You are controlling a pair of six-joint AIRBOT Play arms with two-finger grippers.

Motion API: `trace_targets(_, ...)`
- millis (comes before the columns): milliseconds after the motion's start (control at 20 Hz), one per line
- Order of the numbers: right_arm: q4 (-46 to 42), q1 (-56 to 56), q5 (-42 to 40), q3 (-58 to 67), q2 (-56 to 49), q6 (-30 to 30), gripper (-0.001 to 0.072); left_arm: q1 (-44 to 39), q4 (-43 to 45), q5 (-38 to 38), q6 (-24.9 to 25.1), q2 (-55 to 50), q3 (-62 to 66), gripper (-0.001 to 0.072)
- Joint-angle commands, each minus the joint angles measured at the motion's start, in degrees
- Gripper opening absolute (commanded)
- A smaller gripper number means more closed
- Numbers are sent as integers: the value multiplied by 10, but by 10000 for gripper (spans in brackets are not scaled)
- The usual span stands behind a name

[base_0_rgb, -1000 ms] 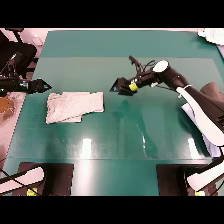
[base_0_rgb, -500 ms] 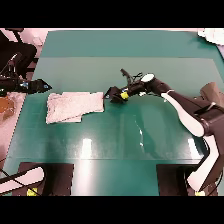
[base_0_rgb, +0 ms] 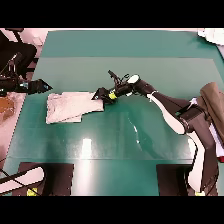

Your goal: Fold the shirts.

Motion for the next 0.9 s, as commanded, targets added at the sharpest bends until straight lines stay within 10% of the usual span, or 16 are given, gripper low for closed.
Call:
trace_targets(0, 1, 5, -2, 25, -18, 21, 403, 0, 0, -1, 0, 0, 0, 562)
trace_targets(100, 5, 5, -1, 43, -18, 21, 15, 0, 0, -1, -1, 0, 0, 561)
trace_targets(850, -2, -297, -95, 146, 225, 74, 11, 0, -62, -32, -11, 0, 0, 561)
